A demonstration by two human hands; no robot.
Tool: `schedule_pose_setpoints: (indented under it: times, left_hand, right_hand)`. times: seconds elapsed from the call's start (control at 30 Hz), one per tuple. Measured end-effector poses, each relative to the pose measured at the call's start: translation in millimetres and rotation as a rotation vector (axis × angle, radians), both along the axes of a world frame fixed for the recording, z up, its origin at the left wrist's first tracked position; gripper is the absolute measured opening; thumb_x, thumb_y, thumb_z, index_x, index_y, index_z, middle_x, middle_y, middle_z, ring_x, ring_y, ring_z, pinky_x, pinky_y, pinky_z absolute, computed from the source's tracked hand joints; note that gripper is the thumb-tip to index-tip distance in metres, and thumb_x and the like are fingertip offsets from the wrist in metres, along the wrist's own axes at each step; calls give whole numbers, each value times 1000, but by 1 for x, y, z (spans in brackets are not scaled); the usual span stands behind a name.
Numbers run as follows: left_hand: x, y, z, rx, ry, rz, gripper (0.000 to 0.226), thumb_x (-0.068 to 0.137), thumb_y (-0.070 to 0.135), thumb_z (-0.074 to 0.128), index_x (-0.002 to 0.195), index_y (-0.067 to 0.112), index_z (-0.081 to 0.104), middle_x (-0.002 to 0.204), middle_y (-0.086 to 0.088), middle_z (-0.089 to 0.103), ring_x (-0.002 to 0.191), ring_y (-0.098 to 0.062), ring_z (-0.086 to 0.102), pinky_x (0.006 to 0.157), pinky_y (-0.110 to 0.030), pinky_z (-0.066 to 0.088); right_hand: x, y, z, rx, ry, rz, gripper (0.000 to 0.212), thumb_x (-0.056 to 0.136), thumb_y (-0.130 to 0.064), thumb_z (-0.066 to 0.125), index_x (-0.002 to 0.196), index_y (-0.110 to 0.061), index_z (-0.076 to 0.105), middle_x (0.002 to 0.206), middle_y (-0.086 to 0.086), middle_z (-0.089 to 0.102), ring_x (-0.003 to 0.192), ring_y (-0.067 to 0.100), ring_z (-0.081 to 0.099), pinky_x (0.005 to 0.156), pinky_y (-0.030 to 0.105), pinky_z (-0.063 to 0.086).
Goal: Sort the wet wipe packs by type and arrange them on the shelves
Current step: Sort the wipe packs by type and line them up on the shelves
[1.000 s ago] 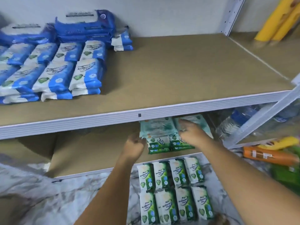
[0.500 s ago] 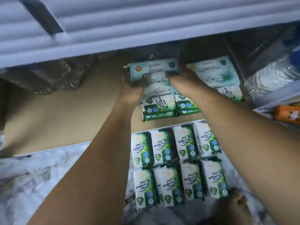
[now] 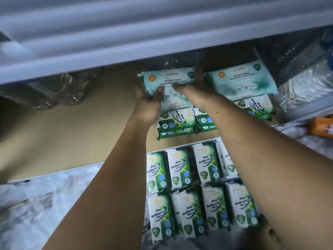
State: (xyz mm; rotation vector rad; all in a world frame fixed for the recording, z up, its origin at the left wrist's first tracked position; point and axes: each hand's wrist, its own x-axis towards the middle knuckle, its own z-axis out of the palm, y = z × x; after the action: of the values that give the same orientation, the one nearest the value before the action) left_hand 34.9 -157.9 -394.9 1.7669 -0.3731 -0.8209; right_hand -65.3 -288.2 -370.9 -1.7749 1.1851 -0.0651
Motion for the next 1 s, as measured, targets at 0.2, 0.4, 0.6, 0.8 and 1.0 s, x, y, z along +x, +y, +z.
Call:
schedule_pose_setpoints:
  times: [0.2, 0.4, 0.6, 0.8, 1.0]
  left_hand:
    - [0, 0, 6, -5, 50, 0, 43, 103, 29, 56, 135, 31, 27, 104, 18, 61, 80, 8, 64, 65, -17, 53]
    - [2, -2, 9, -41, 77, 24, 60, 102, 21, 58, 150, 28, 23, 110, 13, 64, 80, 5, 70, 65, -16, 56]
    - [-6, 2, 22, -46, 62, 26, 44, 98, 31, 64, 135, 27, 42, 109, 14, 69, 97, -9, 72, 93, -37, 57]
    - [-19, 6, 55, -97, 10, 81, 18, 99, 31, 62, 116, 28, 56, 100, 13, 71, 80, 5, 70, 67, -16, 54]
    - [-43, 34, 92, -145, -81, 59, 27, 99, 30, 62, 114, 53, 61, 103, 24, 71, 96, 4, 69, 85, -18, 55]
  right_hand:
    - [-18, -5, -9, -5, -180, 26, 91, 68, -54, 80, 144, -44, 30, 114, -24, 69, 102, 8, 69, 90, 33, 56]
    - [-22, -5, -15, 14, -312, -12, 100, 65, -47, 85, 148, -41, 30, 122, -27, 63, 116, 4, 62, 106, 35, 49]
    - [-30, 1, -14, -58, -418, -59, 97, 69, -47, 84, 151, -41, 32, 140, -20, 53, 130, 4, 51, 114, 33, 41]
    - [-33, 13, 3, -115, -475, -140, 93, 69, -54, 79, 149, -51, 31, 139, -5, 55, 126, 12, 57, 109, 40, 47]
    - [-57, 39, 49, -151, -535, -143, 82, 71, -37, 80, 142, -39, 39, 130, -15, 61, 118, 6, 61, 104, 36, 50]
